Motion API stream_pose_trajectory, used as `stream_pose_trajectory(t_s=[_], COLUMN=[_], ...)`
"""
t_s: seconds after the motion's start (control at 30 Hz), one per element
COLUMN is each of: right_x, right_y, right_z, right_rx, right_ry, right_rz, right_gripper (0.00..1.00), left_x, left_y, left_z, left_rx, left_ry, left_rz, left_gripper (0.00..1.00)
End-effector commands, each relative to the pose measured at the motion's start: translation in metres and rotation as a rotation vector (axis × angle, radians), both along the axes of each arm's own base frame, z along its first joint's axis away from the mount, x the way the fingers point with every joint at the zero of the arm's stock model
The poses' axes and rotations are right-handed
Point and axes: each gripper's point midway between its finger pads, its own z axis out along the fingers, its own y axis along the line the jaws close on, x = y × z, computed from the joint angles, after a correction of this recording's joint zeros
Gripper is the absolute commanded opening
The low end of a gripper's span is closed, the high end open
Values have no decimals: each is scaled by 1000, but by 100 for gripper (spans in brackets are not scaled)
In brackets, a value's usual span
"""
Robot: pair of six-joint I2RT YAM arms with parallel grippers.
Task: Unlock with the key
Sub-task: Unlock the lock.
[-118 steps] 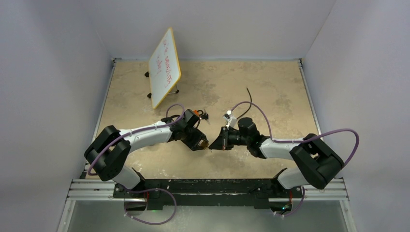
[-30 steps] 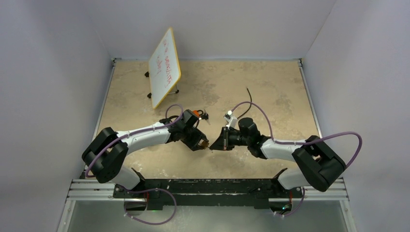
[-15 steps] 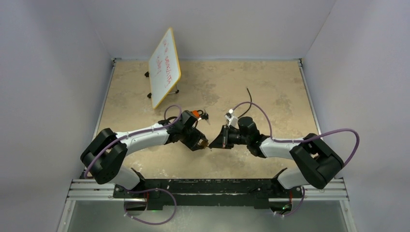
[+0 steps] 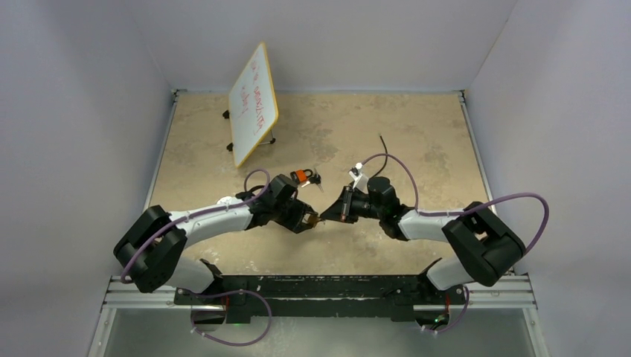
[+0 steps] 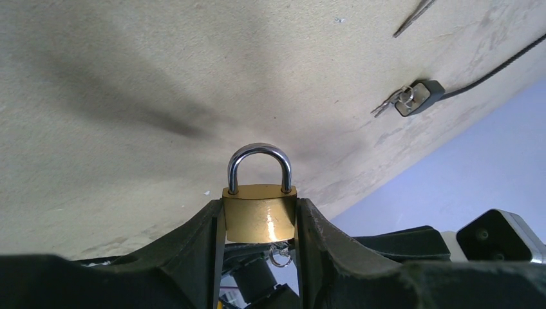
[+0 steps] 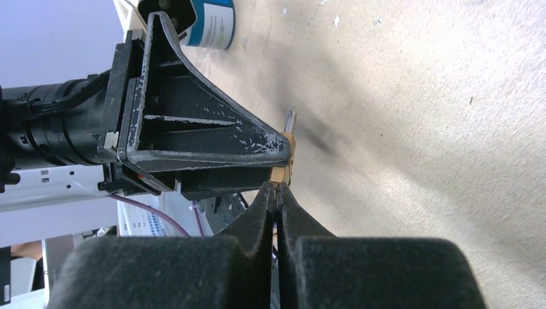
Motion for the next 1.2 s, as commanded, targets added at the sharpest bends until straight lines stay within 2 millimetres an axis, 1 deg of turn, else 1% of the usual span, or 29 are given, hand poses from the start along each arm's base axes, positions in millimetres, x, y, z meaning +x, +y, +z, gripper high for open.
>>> stream_pose_trajectory(t_s=[0.0, 0.13, 0.33, 0.47, 0.6, 0.97, 1.17], right_x=[8, 10, 12, 12, 17, 24, 21], right_y=[2, -2, -6, -11, -14, -15, -9], right_z=[14, 16, 21, 22, 22, 29, 36], right_rx=[34, 22, 19, 11, -7, -4, 28], right_ry=[-79, -108, -143, -168, -185, -189, -225], right_rz=[-26, -46, -73, -91, -117, -161, -129], right_gripper=[0, 0, 0, 0, 0, 0, 0], left_x=[22, 30, 36, 41, 45, 45, 48], left_y=[-23, -25, -25, -25, -27, -30, -32], left_z=[50, 54, 56, 58, 63, 60, 62], left_rx=[-191, -216, -228, -240, -249, -246, -267], left_ry=[-85, -95, -93, -99, -110, -99, -104], left_rz=[84, 125, 165, 198, 209, 201, 222], left_gripper=[17, 17, 17, 17, 17, 17, 16])
